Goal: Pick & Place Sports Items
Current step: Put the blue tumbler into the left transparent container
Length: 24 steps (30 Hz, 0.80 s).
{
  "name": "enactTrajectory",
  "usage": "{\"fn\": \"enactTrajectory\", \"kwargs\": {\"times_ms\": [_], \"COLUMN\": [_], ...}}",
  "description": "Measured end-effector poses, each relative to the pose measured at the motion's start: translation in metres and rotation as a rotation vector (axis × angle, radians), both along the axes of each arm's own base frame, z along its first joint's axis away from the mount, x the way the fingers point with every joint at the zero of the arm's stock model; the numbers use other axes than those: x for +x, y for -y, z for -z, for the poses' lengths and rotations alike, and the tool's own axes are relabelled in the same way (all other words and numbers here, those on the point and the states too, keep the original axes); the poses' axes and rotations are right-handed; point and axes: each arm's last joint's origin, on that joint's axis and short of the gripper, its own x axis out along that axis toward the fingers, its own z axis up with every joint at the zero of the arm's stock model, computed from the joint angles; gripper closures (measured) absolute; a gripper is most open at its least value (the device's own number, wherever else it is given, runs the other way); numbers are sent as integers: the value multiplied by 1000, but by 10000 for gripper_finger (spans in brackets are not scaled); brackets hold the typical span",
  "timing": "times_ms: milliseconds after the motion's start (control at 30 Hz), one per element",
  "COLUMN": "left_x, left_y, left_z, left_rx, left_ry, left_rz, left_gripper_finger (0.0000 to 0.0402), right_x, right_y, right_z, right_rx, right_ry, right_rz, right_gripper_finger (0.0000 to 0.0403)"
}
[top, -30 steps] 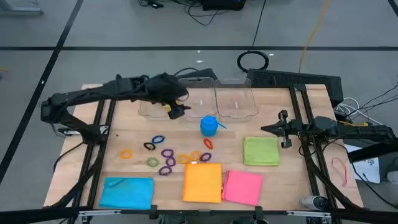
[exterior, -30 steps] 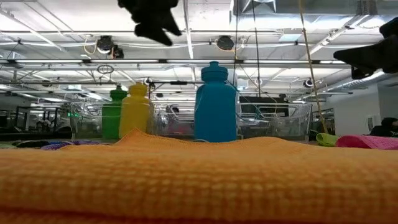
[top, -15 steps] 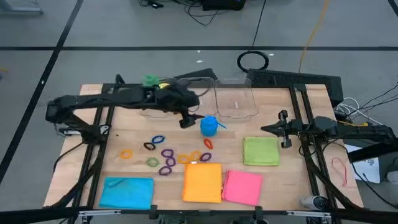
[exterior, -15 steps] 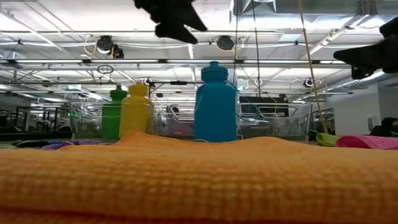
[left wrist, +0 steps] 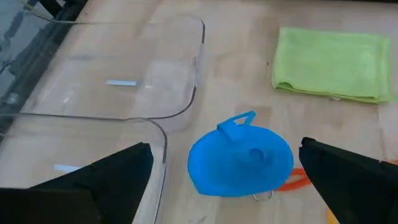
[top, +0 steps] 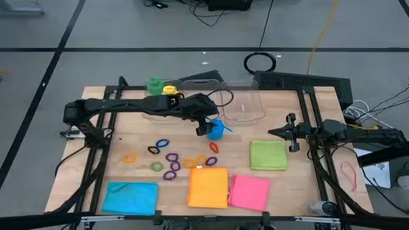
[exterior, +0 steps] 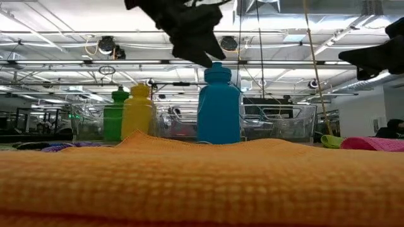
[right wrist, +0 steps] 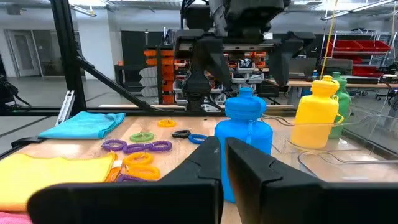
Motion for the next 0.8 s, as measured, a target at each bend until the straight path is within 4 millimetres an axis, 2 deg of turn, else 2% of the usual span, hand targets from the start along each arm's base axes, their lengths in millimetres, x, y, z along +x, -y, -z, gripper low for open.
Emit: {"fn": "enactTrajectory", "kwargs": {"times_ms": [467, 800], "left_x": [12, 12], "left_y": [5, 9], "left_z": [23, 26], "left_rx": [-15, -22], "left_ry": [-68, -88], "left_rz": [16, 32], "left_gripper_finger": [69, 69], "right_x": [0, 0], "right_y": [0, 0], "right_z": [0, 0], "right_rx": [0, 0], "right_ry": [0, 0], "right_rz": [0, 0], "right_gripper_finger": [403, 403]}}
